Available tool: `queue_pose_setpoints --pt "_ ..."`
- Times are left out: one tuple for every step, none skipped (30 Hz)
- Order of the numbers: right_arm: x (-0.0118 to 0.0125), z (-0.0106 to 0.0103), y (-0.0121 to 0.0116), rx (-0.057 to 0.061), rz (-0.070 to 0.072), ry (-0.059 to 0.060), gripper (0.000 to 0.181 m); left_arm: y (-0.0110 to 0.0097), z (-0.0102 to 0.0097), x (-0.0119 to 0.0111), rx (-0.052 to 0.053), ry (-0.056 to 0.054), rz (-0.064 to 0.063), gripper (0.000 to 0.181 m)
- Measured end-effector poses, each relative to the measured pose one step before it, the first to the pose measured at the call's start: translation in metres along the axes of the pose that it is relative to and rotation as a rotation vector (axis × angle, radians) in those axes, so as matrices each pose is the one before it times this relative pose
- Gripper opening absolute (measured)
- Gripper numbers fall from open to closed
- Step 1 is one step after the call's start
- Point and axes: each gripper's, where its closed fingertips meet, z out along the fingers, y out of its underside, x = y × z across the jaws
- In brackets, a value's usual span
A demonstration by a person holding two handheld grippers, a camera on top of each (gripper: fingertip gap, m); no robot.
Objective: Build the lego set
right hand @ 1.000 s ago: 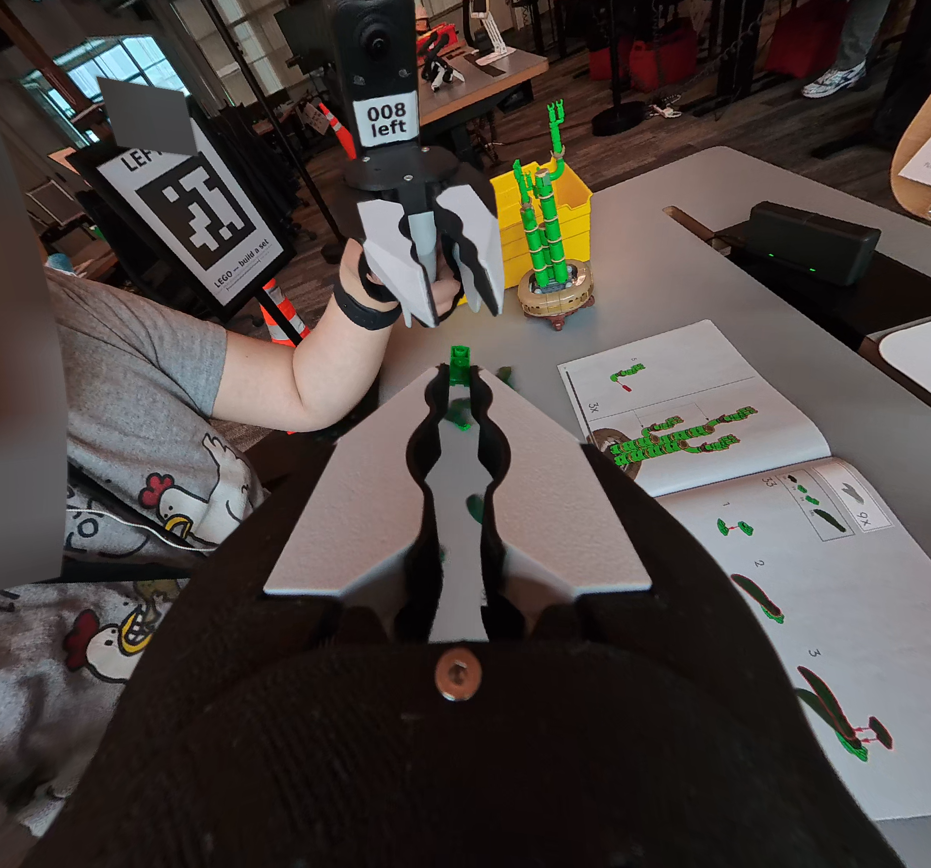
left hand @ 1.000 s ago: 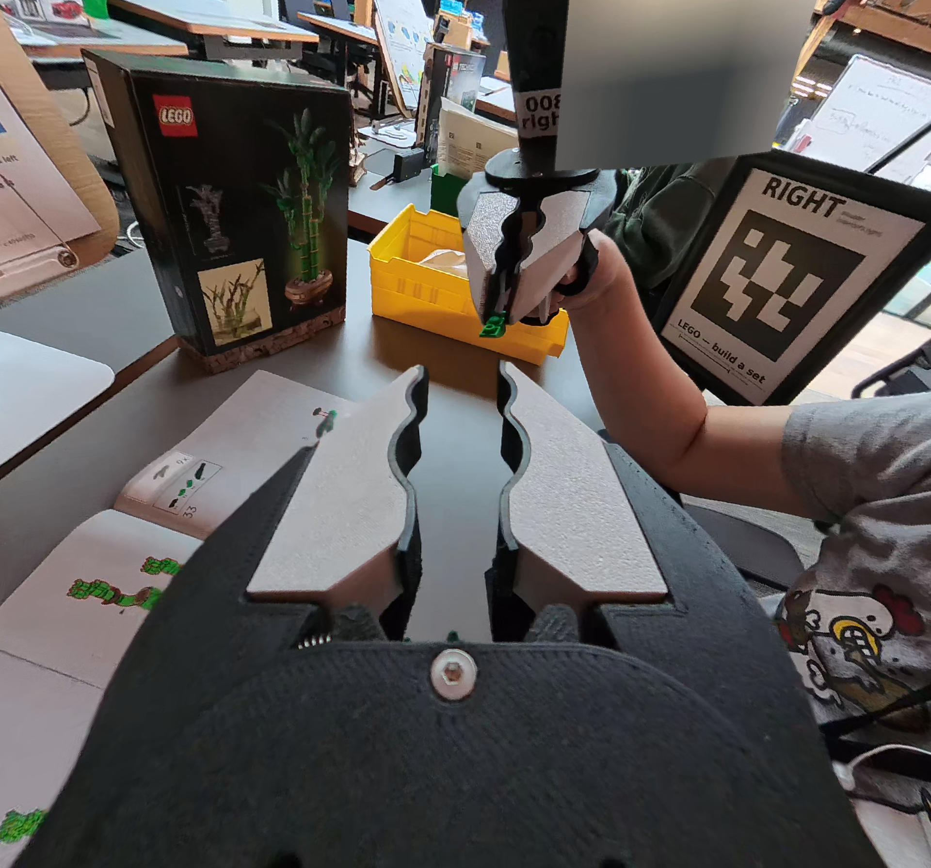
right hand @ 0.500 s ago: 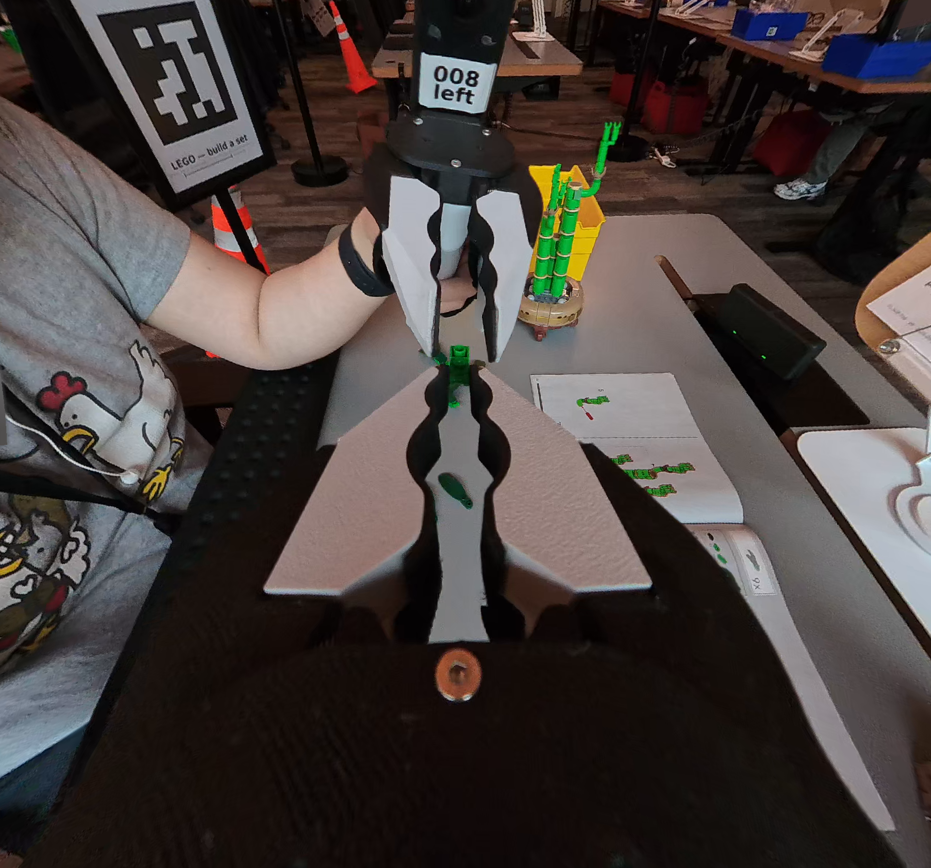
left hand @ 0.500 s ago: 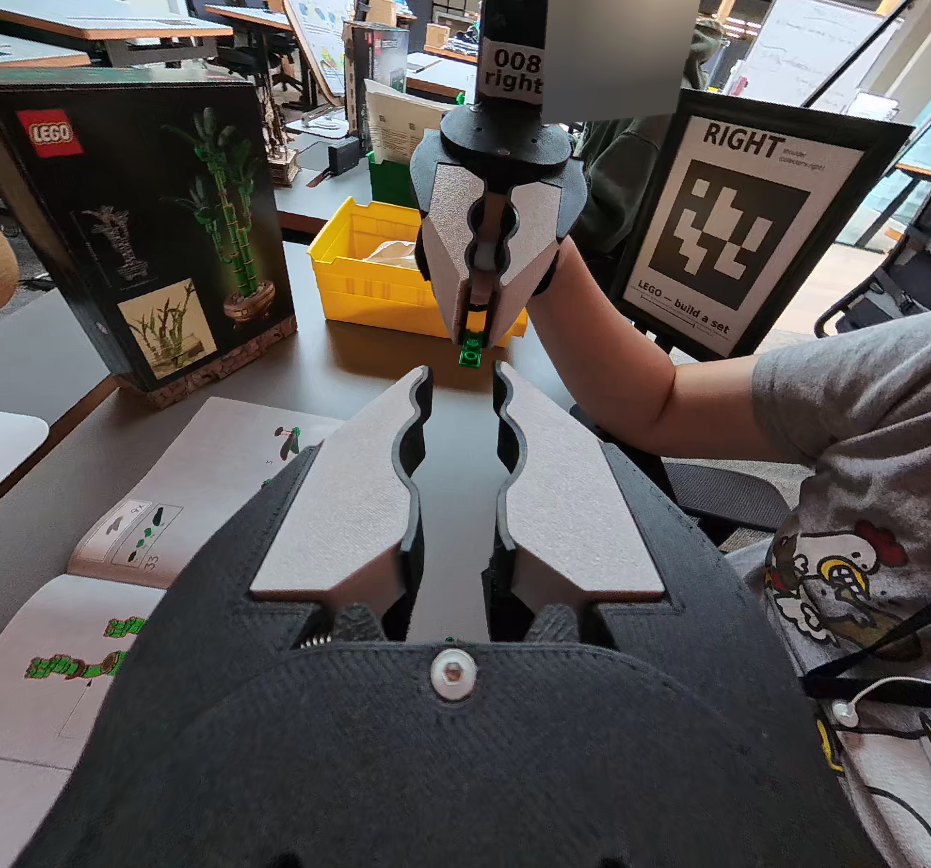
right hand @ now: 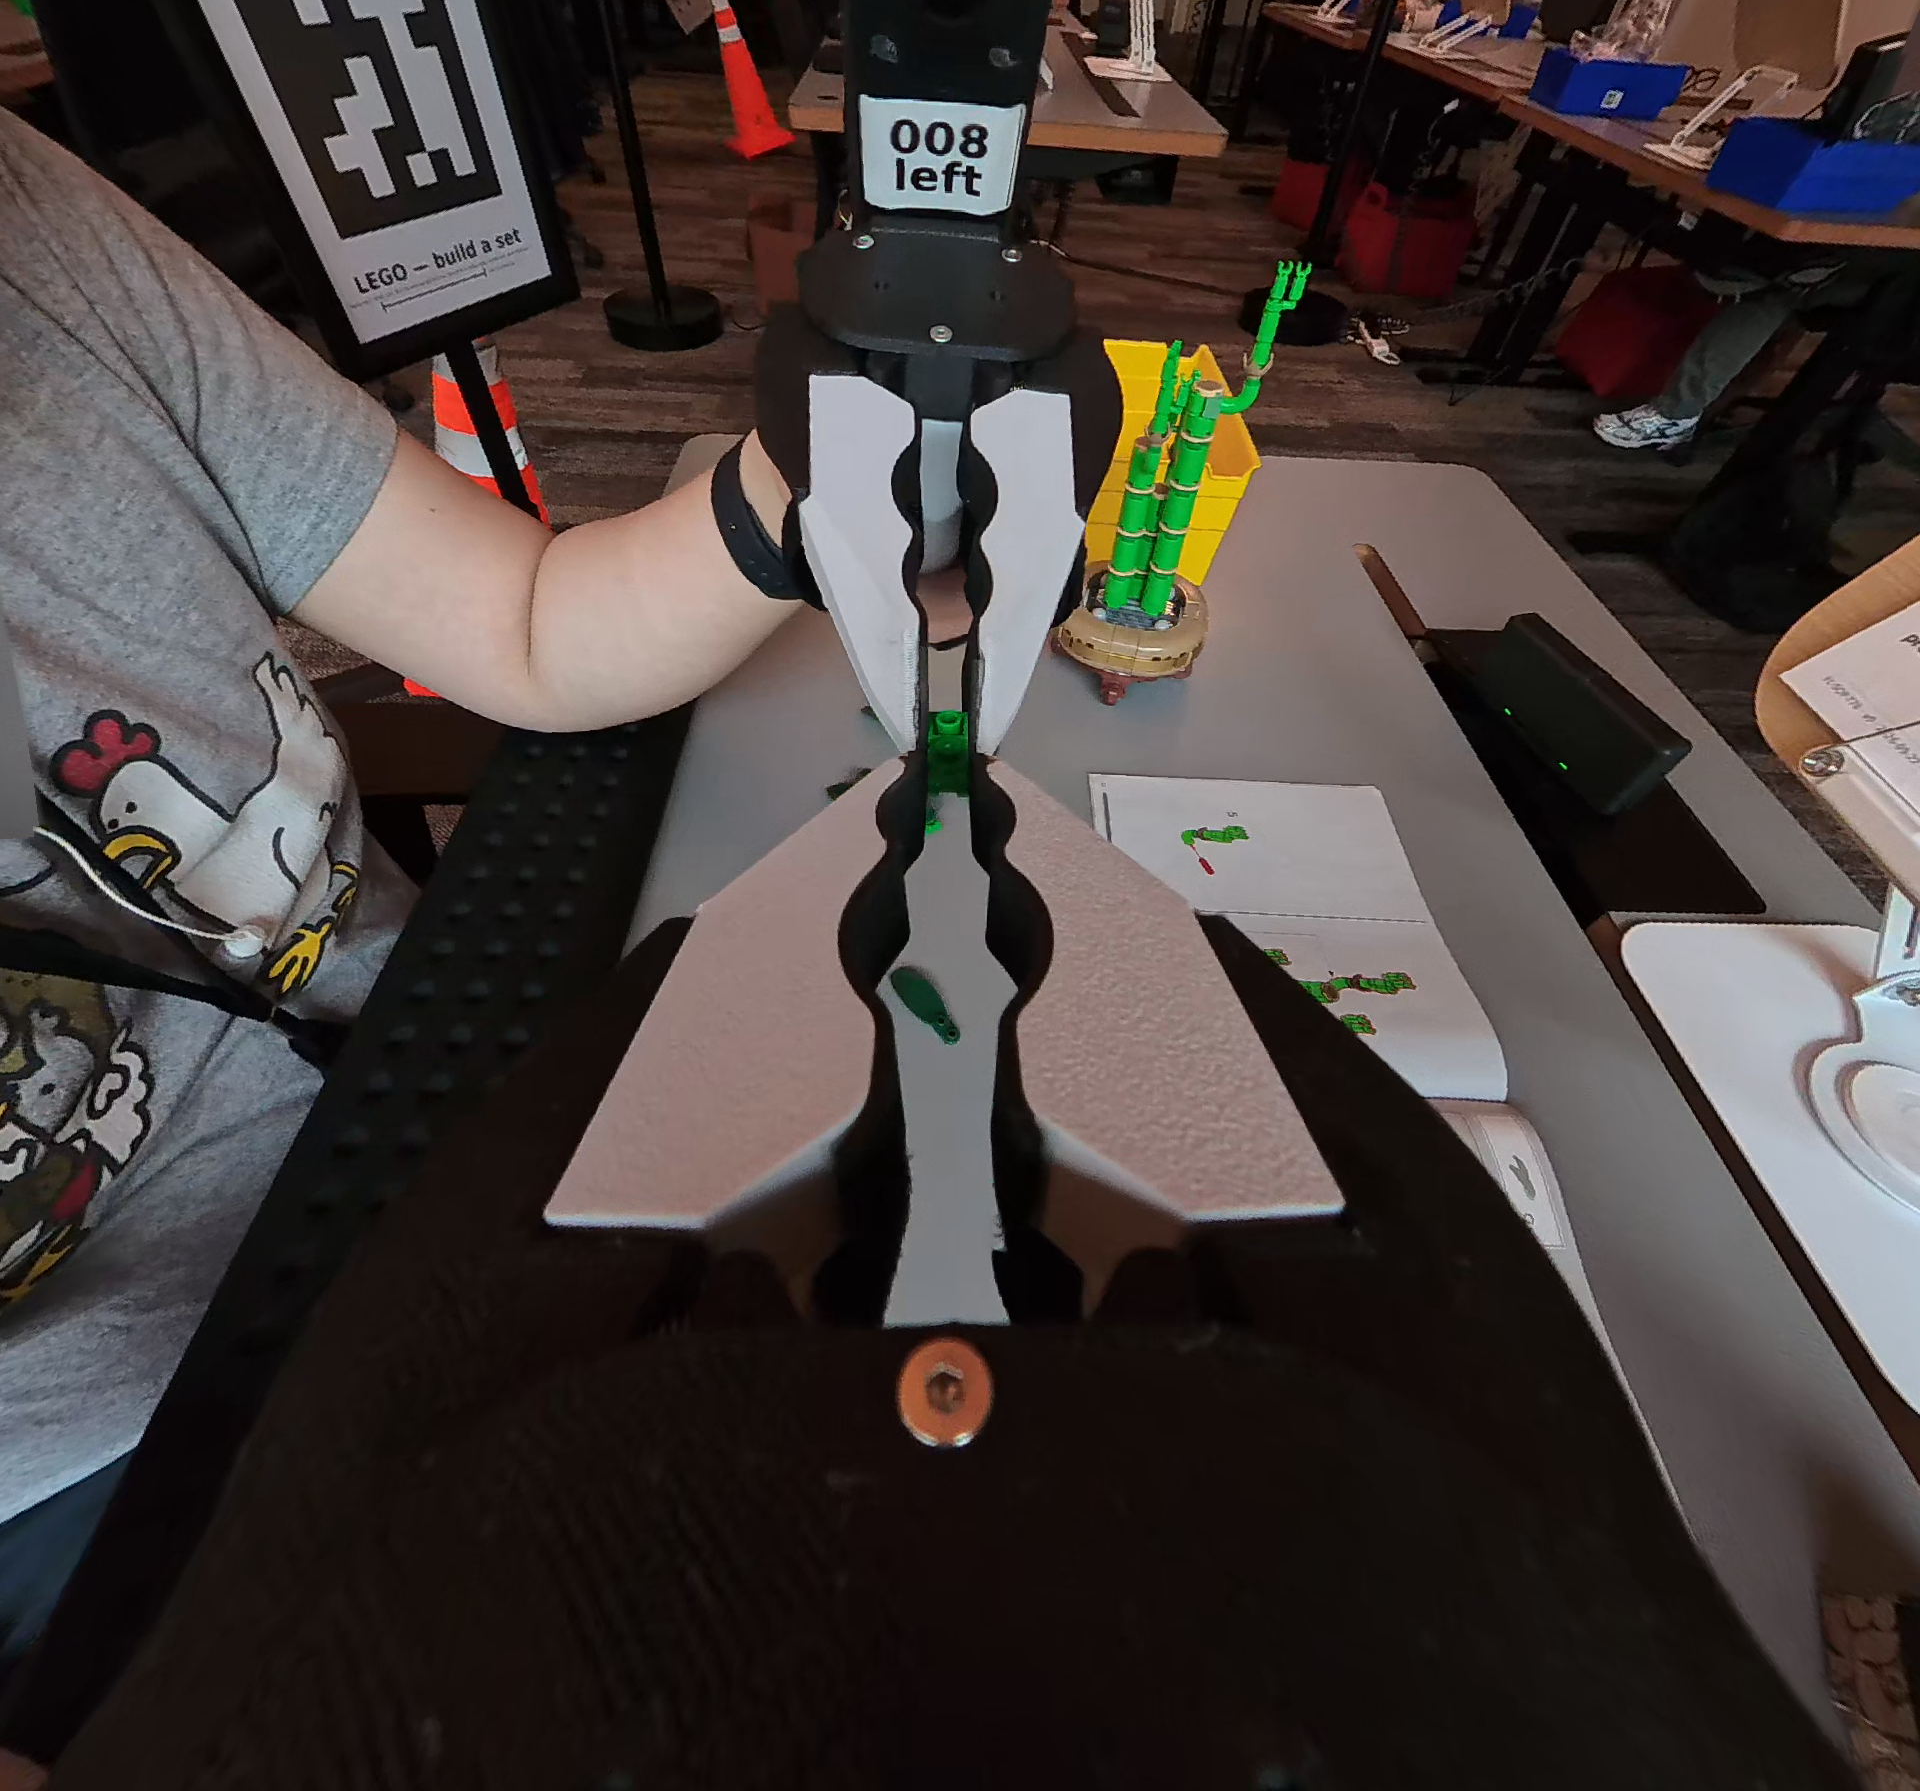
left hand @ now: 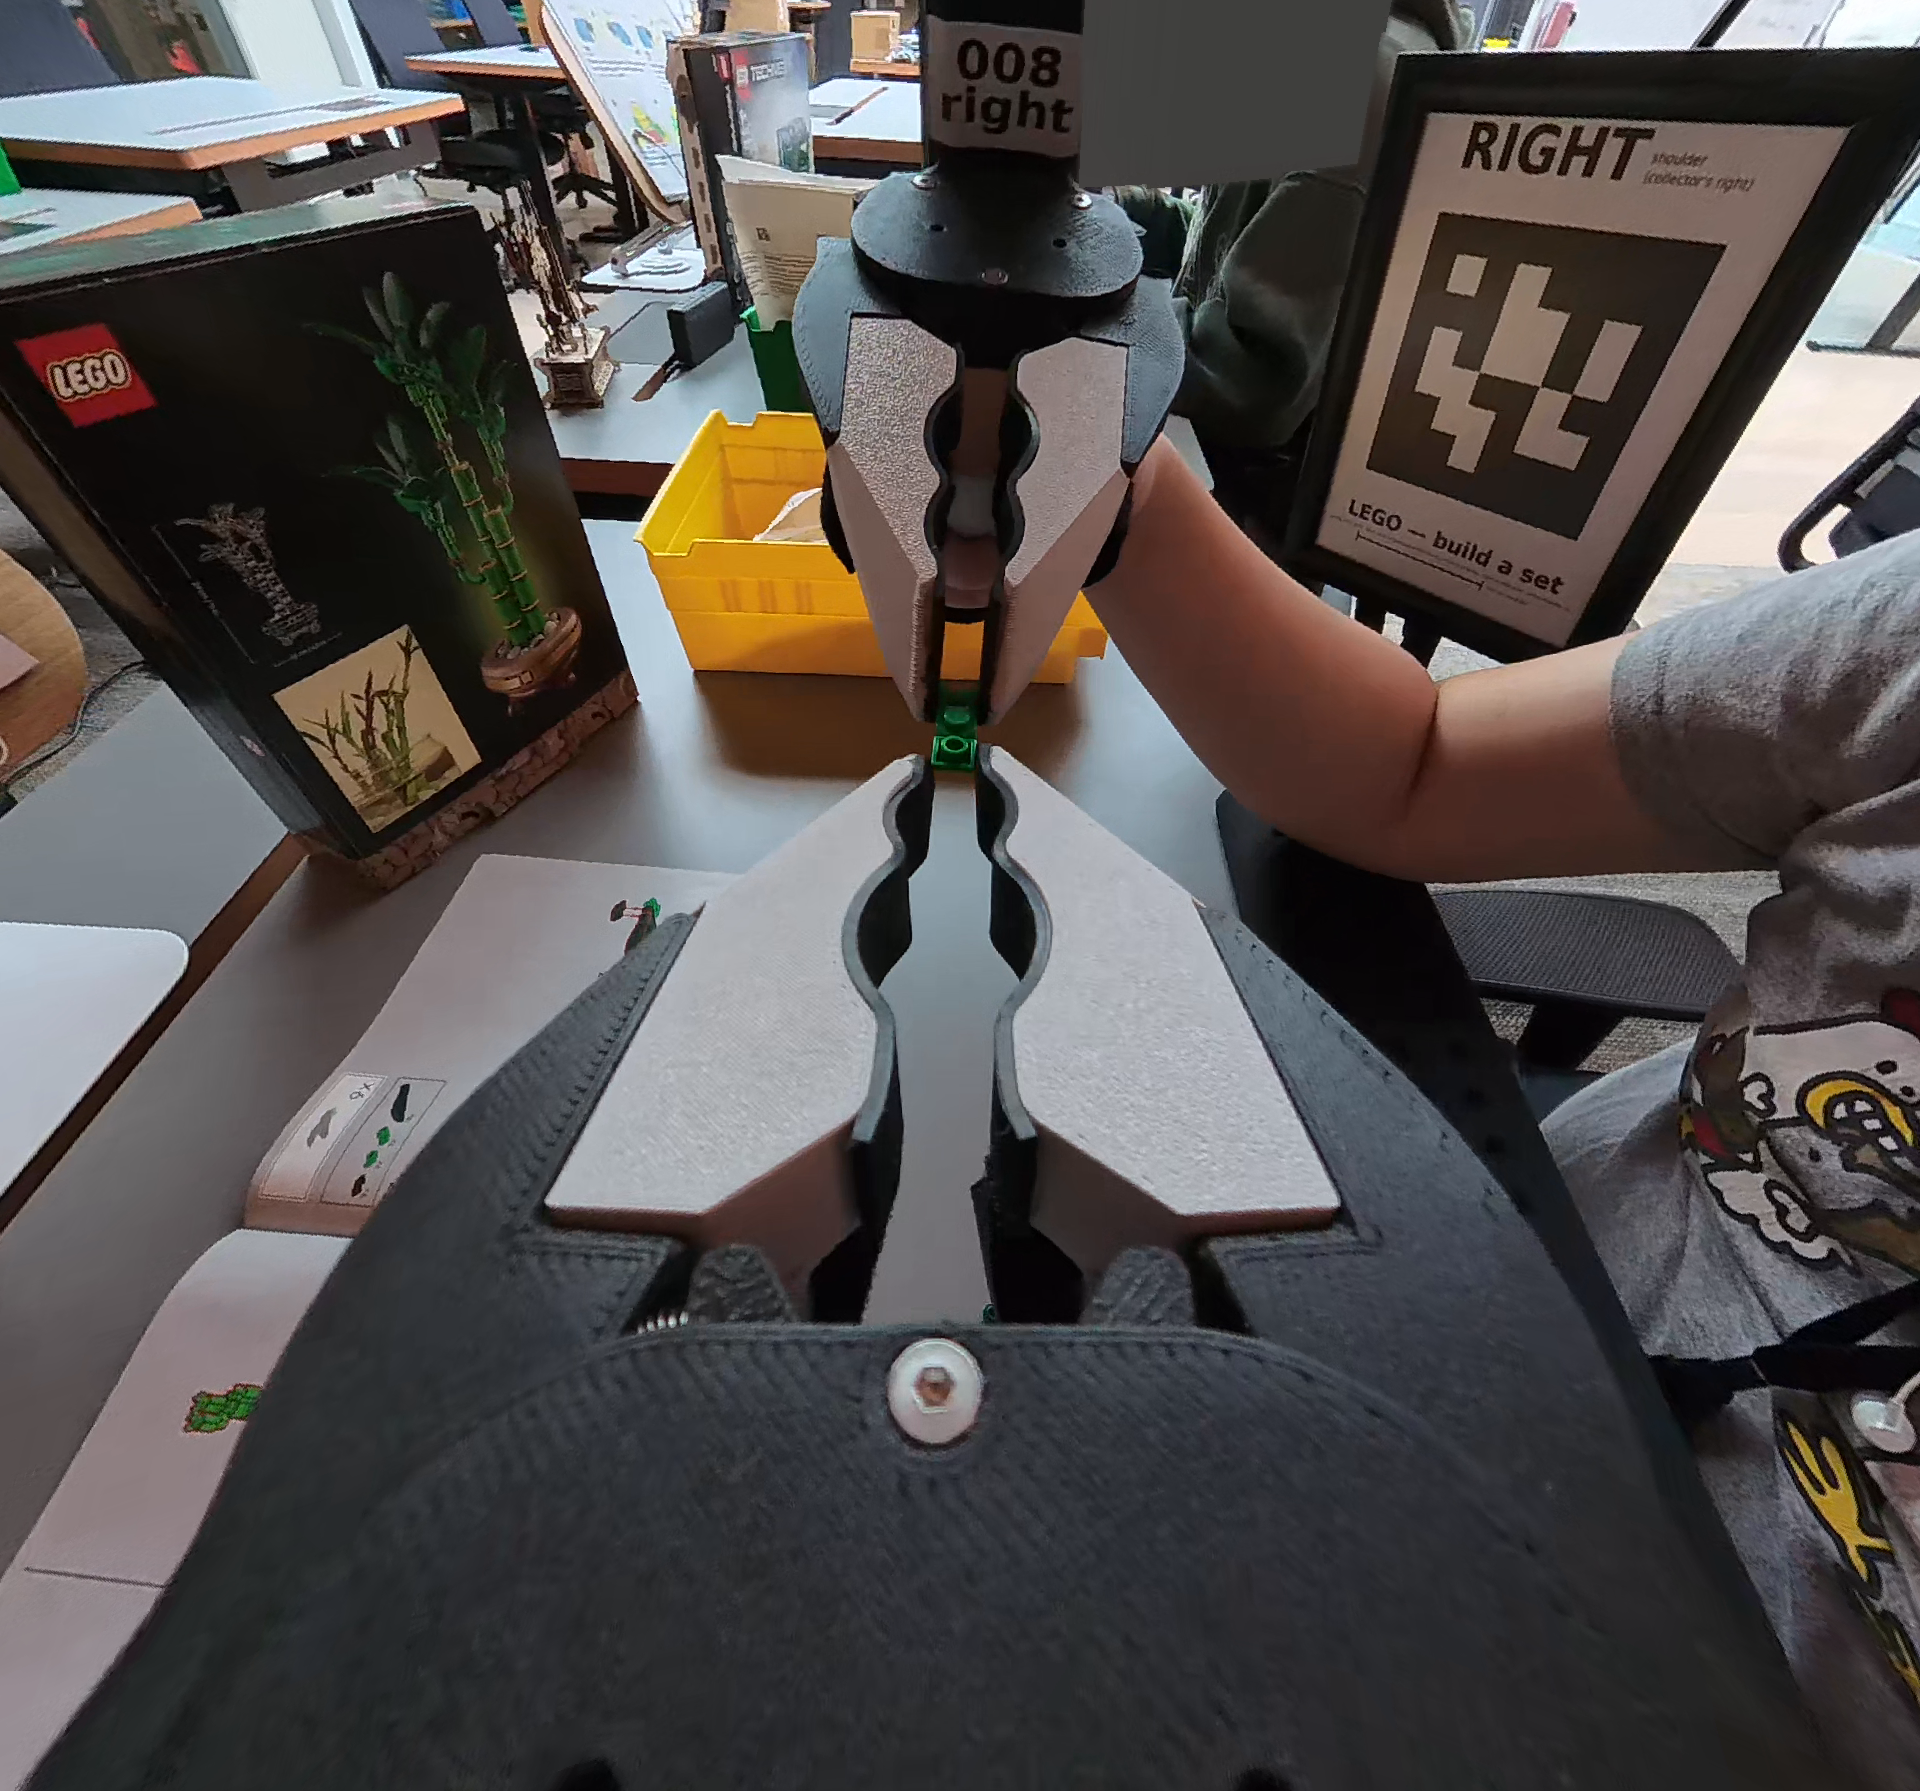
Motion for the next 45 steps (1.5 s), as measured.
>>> queue_pose_setpoints --pt "-0.0004 -0.00003 -0.00072 0.0059 -0.0032 -0.002 0.006 -0.00077 -0.00043 0.00021 0.0031 -0.0029 0.0109 0.006" --pt "0.00078 -0.00002 -0.0013 0.0091 -0.0037 0.0044 0.006 -0.00134 -0.00066 -0.00062 0.0062 -0.0085 0.0121 0.006" --pt "0.0008 -0.00008 -0.00153 0.0111 -0.0041 0.0041 0.006 -0.00165 -0.00062 -0.00081 0.0076 -0.0096 0.0084 0.006" --pt "-0.00027 -0.00027 -0.00176 0.0132 -0.0043 -0.0019 0.007 -0.00167 -0.00056 -0.00036 0.0076 -0.0054 0.0041 0.006" --pt "-0.0004 -0.00051 -0.00212 0.0148 -0.0038 -0.0023 0.01 -0.00182 -0.0006 -0.00064 0.0089 -0.0059 0.0013 0.006" --pt "-0.00008 -0.00058 -0.00211 0.0139 -0.0022 0.0001 0.014 -0.00202 -0.00075 -0.00154 0.0114 -0.0096 -0.0015 0.006" --pt "0.00014 -0.00076 -0.00201 0.014 -0.0039 0.0013 0.018 -0.00228 -0.00091 -0.00156 0.0136 -0.0081 -0.0039 0.006" --pt "0.00051 -0.00093 -0.00198 0.0154 -0.007 0.0029 0.02 -0.00234 -0.00116 -0.00113 0.0142 -0.004 -0.0046 0.006" --pt "0.00089 -0.00078 -0.00194 0.0172 -0.0073 0.0027 0.02 -0.00255 -0.00115 -0.00093 0.0155 -0.0031 -0.0041 0.005" --pt "0.00147 -0.00057 -0.00178 0.0191 -0.0041 0.0037 0.02 -0.00294 -0.00131 -0.00091 0.0176 -0.0035 -0.0036 0.005" --pt "0.00231 0.00015 -0.0029 0.0287 0.0004 0.0055 0.02 -0.00297 -0.0013 -0.00047 0.0175 -0.0013 -0.003 0.005" --pt "0.00216 0.00078 -0.00357 0.0365 0.0084 0.0007 0.02 -0.00253 -0.00108 0.00014 0.0144 0.0021 -0.0023 0.005" --pt "0.00136 0.00147 -0.00345 0.0364 0.0158 -0.007 0.02 -0.00202 -0.00068 0.00053 0.011 0.0026 -0.0013 0.005" --pt "0.00098 0.00153 -0.00282 0.0333 0.0175 -0.0098 0.02 -0.0016 -0.00058 0.00035 0.0077 0.0007 0.0016 0.005" --pt "0.00042 0.00141 -0.00141 0.0232 0.0165 -0.0115 0.02 -0.00123 -0.00049 -0.00014 0.0056 -0.0042 0.0057 0.005" --pt "-0.00014 0.0012 0.00009 0.0098 0.0118 -0.0115 0.02 -0.00143 -0.00055 -0.0007 0.0063 -0.0086 0.0078 0.005" --pt "0.00061 0.001 0.00097 0.0019 0.0029 -0.0033 0.02 -0.00154 -0.00056 -0.00019 0.0063 -0.0062 0.0066 0.005" --pt "0.00136 0.00086 0.00039 0.0051 -0.006 0.0059 0.019 -0.00179 -0.0006 0.00008 0.0073 -0.0033 0.004 0.005" --pt "0.00068 0.00096 -0.00025 0.0074 -0.007 0.0042 0.018 -0.00206 -0.00067 0.00018 0.0092 -0.0022 0.0019 0.005" --pt "-0.00036 0.00114 -0.00121 0.0115 -0.0038 -0.0018 0.017 -0.00188 -0.00076 0.00052 0.0079 0.0002 0.0005 0.005" --pt "-0.00124 0.00122 -0.00193 0.0158 -0.002 -0.0068 0.015 -0.00127 -0.00051 0.00052 0.0042 0.0017 0.0002 0.005" --pt "-0.00151 0.00123 -0.00215 0.0188 -0.0006 -0.0095 0.013 -0.00085 -0.00032 0.00008 0.0025 -0.0017 0.0011 0.005" --pt "-0.00076 0.0012 -0.00128 0.0144 0.0046 -0.0063 0.012 -0.00063 -0.00033 -0.00022 0.0024 -0.0036 0.0018 0.005" --pt "-0.00052 0.00111 -0.00011 0.0051 0.0072 -0.0065 0.011 -0.00038 -0.00021 0.00001 0.0013 -0.001 0.0008 0.005" --pt "-0.00033 0.00067 -0.00043 0.0077 0.0055 -0.0058 0.009 -0.00004 -0.00003 0.00036 -0.0005 0.0014 -0.0008 0.005" --pt "0.00048 0.00032 -0.00063 0.0101 0.0055 -0.0011 0.007 -0.00006 -0.00002 -0.00014 -0.0003 -0.0016 -0.0011 0.005" --pt "0.00012 0.00028 -0.00041 0.0079 0.0065 -0.0039 0.006 -0.00015 -0.00002 -0.0004 0.0011 -0.003 -0.0002 0.005" --pt "-0.0008 0.00021 -0.0008 0.0104 0.006 -0.0086 0.006 -0.00025 -0.00007 0.00032 0.0018 0.002 -0.0005 0.005" --pt "-0.00077 0.0002 -0.00085 0.01 0.0091 -0.0091 0.006 -0.00059 -0.00011 0.00061 0.0028 0.0039 -0.0022 0.005" --pt "-0.00019 0.00027 -0.00063 0.0078 0.0104 -0.0056 0.006 -0.00061 -0.0002 0.00027 0.003 0.0014 -0.0023 0.005" --pt "0.00013 0.0004 -0.00053 0.0072 0.0082 -0.0029 0.006 -0.00052 -0.00024 0.0 0.0023 -0.0001 -0.0015 0.005" --pt "-0.00005 0.0003 -0.00038 0.0061 0.0056 -0.0034 0.006 -0.0002 -0.0003 -0.00004 0.0014 0.0004 -0.0012 0.005" --pt "-0.00005 0.00034 -0.00041 0.007 0.0054 -0.0035 0.006 -0.00021 -0.00015 0.0 0.0008 0.0012 -0.0018 0.005" --pt "0.0001 0.00045 -0.00041 0.007 0.0083 -0.0031 0.006 -0.00009 -0.00026 -0.00008 0.0007 0.0009 -0.0026 0.005" --pt "0.00018 0.00026 -0.00041 0.0073 0.0091 -0.0029 0.006 -0.00009 -0.00012 -0.00014 0.0014 0.0008 -0.0034 0.005" --pt "0.00036 0.00022 -0.00057 0.0083 0.0078 -0.0017 0.006 -0.00029 -0.00013 -0.00031 0.0029 0.0006 -0.0057 0.005" --pt "0.00073 0.00021 0.00001 0.0038 0.0071 0.0014 0.006 -0.00002 -0.00028 -0.00065 0.0023 -0.0003 -0.0082 0.005" --pt "0.00126 0.00018 0.00081 -0.0046 0.0064 0.0067 0.006 0.00044 -0.00033 -0.00111 -0.0011 -0.0017 -0.0104 0.005" --pt "0.00168 -0.00021 0.00079 -0.011 0.0068 0.011 0.006 0.00122 -0.001 -0.00128 -0.0047 -0.0003 -0.0106 0.005" --pt "0.00132 -0.00125 -0.00123 -0.0006 0.0002 0.011 0.006 0.00207 -0.00191 -0.00156 -0.0132 0.0009 -0.0098 0.013" --pt "0.00065 -0.00268 -0.00251 0.0036 -0.0008 0.0071 0.006 0.00396 -0.00321 -0.00327 -0.0292 -0.0084 -0.0119 0.031" --pt "0.00103 -0.00357 -0.00238 -0.0006 0.0025 0.0083 0.006 0.00664 -0.00432 -0.00499 -0.0454 -0.0158 -0.015 0.042" --pt "0.00261 -0.00437 -0.00153 -0.0077 0.0007 0.0184 0.006 0.0102 -0.00441 -0.00414 -0.0609 -0.0083 -0.0219 0.044" --pt "0.00345 -0.00456 -0.00039 -0.0145 -0.0051 0.0241 0.006 0.0157 -0.00324 -0.00267 -0.0883 0.0018 -0.0346 0.042" --pt "0.00267 -0.00459 -0.0008 -0.0112 -0.0076 0.0185 0.005 0.02163 -0.00113 -0.00246 -0.1206 0.0006 -0.0416 0.037"
